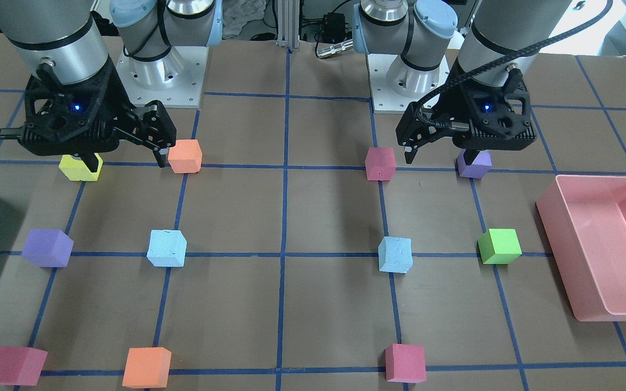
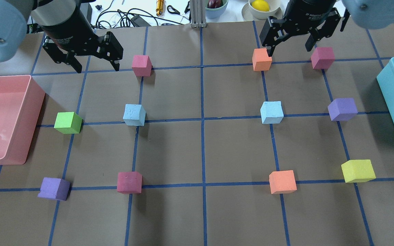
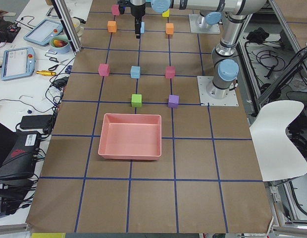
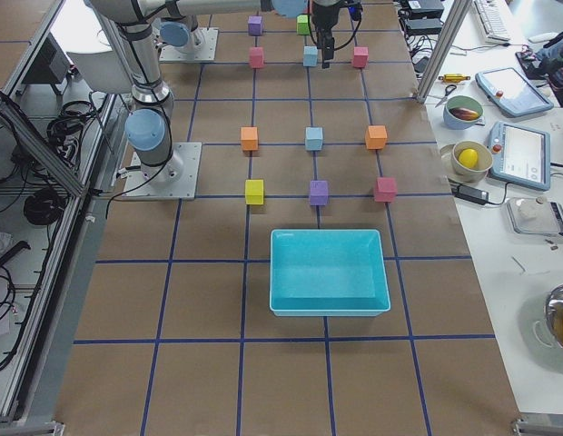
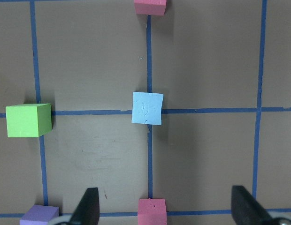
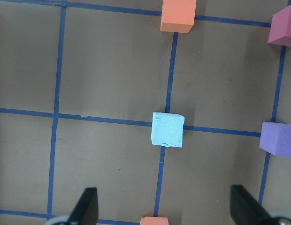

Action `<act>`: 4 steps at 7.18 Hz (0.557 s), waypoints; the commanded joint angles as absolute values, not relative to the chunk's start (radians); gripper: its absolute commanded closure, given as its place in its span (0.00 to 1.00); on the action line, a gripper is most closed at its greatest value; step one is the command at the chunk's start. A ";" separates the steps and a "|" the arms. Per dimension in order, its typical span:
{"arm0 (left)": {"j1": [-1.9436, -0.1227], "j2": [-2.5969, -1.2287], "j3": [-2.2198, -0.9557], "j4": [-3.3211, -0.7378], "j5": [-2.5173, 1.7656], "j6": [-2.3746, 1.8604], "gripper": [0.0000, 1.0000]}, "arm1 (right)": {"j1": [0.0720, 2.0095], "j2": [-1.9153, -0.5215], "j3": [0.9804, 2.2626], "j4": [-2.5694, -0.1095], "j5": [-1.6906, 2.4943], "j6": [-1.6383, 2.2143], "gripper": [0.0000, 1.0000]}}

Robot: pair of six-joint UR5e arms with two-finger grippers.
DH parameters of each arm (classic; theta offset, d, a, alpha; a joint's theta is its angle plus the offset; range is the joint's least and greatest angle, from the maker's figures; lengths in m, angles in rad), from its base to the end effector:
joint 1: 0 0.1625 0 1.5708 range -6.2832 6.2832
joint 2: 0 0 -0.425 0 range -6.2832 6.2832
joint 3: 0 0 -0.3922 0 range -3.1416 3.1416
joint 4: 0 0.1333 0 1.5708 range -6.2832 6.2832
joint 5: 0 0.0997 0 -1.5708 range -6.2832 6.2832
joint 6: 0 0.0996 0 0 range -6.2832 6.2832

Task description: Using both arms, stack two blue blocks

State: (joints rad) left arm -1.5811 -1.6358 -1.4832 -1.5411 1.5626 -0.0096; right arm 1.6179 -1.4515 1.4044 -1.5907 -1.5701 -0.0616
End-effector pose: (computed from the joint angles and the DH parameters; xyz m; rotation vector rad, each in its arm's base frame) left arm -0.1395 -0.5231 0.5012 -0.0014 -3.1318 0.0818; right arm 0.1590 -0.5416 0.5102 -0.1706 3.1350 -0.1052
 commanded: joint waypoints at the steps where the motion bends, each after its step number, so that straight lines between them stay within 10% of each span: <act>1: -1.583 -1.631 -1.486 -1.537 1.563 -0.008 0.00 | 1.618 -1.451 1.410 -1.591 -1.569 -0.061 0.00; 4: -1.583 -1.632 -1.494 -1.539 1.565 -0.008 0.00 | 1.618 -1.445 1.462 -1.594 -1.568 -0.071 0.00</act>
State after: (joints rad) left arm -1.5830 -1.6316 -1.4907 -1.5378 1.5631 -0.0077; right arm 1.6198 -1.4522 1.4362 -1.5921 -1.5693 -0.0644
